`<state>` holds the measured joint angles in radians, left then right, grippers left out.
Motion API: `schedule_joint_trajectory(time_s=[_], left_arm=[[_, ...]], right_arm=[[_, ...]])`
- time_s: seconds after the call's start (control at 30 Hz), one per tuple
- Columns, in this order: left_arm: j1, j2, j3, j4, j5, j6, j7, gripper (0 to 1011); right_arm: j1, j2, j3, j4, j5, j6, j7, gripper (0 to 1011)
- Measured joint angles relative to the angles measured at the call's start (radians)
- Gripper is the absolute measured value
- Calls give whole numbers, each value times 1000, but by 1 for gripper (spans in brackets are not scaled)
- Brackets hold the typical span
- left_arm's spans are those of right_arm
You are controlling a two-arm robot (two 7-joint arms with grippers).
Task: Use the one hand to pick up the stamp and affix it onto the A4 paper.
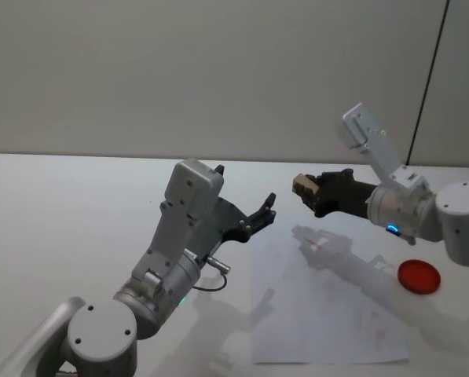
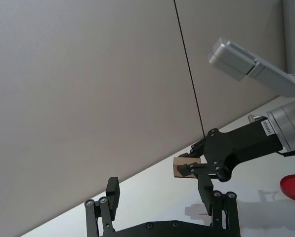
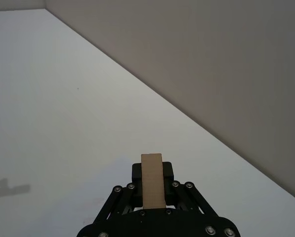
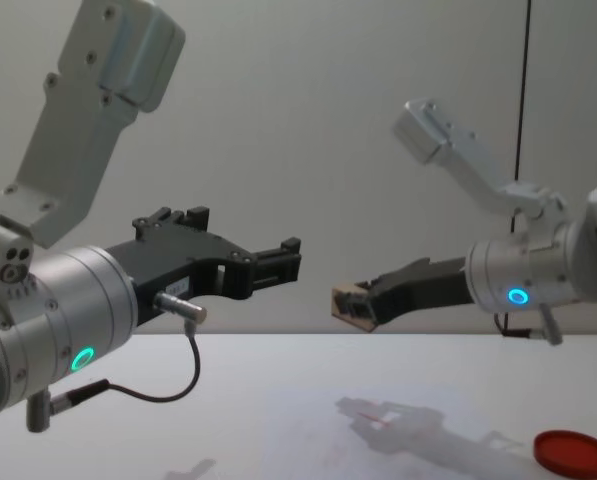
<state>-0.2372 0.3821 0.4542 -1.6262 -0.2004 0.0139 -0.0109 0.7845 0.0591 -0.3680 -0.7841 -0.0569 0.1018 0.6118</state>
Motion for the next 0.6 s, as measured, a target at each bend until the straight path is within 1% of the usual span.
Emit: schedule_joint_trajectory(time_s=[0.17,0.2,0.3,0.33,0.4,0.47,0.57,0.6], left_arm=[[0,0,0,0,0,0,0,1002],[0,0,0,0,0,0,0,1002],[0,0,0,0,0,0,0,1002],[0,0,0,0,0,0,0,1002],[0,0,0,0,0,0,0,1002],[0,0,0,0,0,0,0,1002],[0,0,0,0,0,0,0,1002],[0,0,0,0,0,0,0,1002]], right_arm=[[-26,16,6,-56,4,2,1,219],[-37,23,8,-77,5,4,0,219],[-57,35,11,-110,7,6,-4,219],[-71,42,14,-131,8,9,-7,219],[-85,50,16,-152,9,12,-11,219],[-114,68,21,-197,10,20,-21,219],[-141,84,27,-236,11,30,-28,219],[-159,96,30,-264,12,37,-33,219]])
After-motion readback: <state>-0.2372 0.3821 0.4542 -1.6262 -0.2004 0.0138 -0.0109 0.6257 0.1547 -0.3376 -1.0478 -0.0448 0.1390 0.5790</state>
